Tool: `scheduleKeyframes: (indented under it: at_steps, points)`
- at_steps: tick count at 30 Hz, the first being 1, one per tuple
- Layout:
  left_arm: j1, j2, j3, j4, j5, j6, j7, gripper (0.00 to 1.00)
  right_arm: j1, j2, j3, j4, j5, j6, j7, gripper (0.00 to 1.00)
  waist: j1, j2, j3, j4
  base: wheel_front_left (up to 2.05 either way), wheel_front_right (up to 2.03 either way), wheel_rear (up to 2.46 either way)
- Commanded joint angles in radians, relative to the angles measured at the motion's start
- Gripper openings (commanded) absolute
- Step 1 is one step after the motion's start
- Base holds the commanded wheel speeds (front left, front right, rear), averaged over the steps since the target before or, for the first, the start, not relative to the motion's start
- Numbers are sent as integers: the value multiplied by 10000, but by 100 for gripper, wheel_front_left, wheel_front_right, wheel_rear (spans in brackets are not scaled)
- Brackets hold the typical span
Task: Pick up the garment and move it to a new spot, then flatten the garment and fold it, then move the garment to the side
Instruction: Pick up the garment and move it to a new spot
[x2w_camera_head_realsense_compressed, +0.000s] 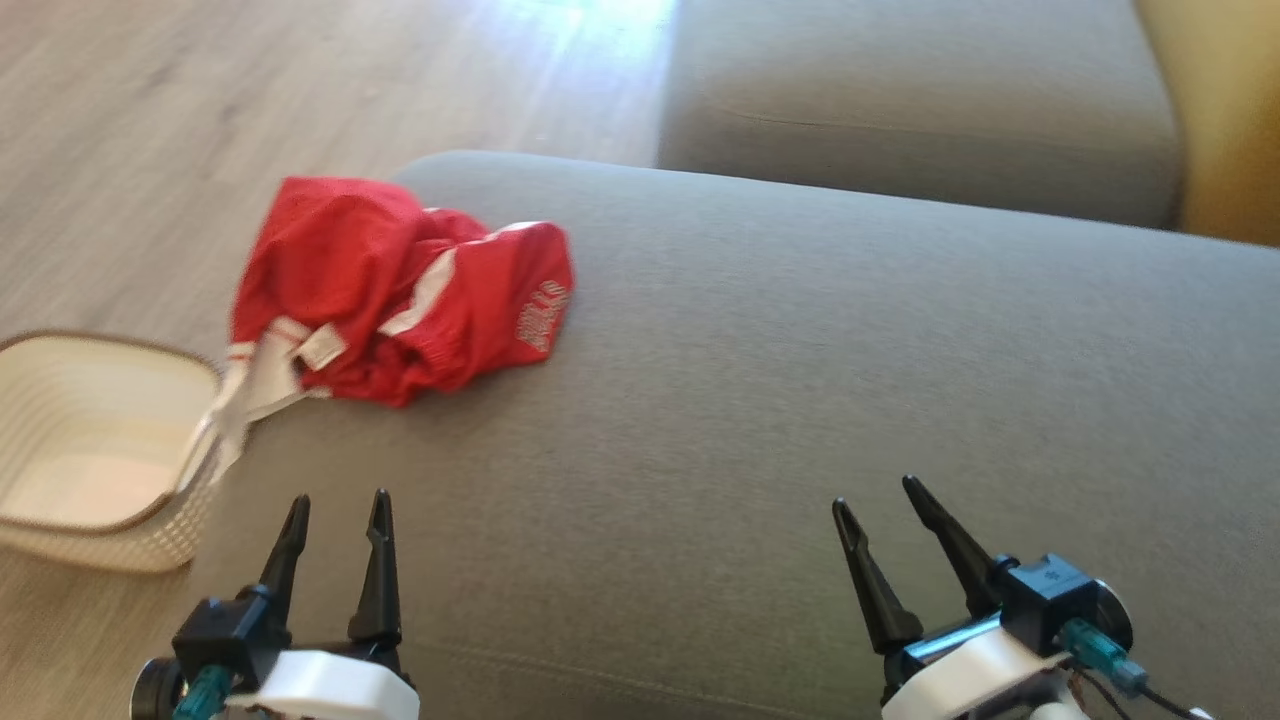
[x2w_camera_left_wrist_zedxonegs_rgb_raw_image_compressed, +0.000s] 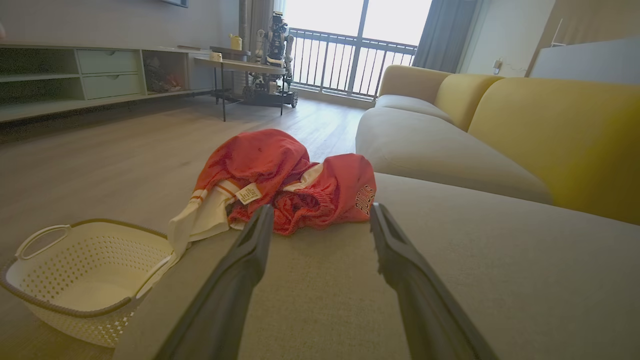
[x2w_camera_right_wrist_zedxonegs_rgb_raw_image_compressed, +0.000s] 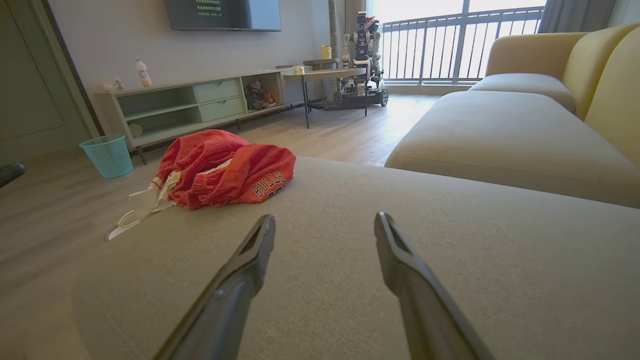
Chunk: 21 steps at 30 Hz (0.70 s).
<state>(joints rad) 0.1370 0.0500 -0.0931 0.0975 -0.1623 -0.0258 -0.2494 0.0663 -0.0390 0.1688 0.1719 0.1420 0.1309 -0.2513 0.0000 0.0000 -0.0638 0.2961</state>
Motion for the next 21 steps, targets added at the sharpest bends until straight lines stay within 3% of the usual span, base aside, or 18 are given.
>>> scheduleKeyframes:
  at_steps: [1, 7, 17, 21]
  points:
    - [-321, 3, 301, -391, 146, 46, -124, 100, -190, -112, 239, -331, 52, -2, -105, 100, 0, 0, -122, 666, 0, 0, 0]
    - [-134, 3, 548, -467, 234, 38, -124, 100, -123, -112, 388, -334, 202, -2, -105, 100, 0, 0, -166, 1419, 0, 0, 0]
    - [52, 3, 967, -1038, -75, 454, -124, 100, -429, -112, 743, -180, 89, -2, -105, 100, 0, 0, 271, 1863, 0, 0, 0]
    - [-201, 17, 1106, -1307, 163, 377, -124, 100, -551, -112, 799, -160, -100, -2, -105, 100, 0, 0, 575, 1951, 0, 0, 0]
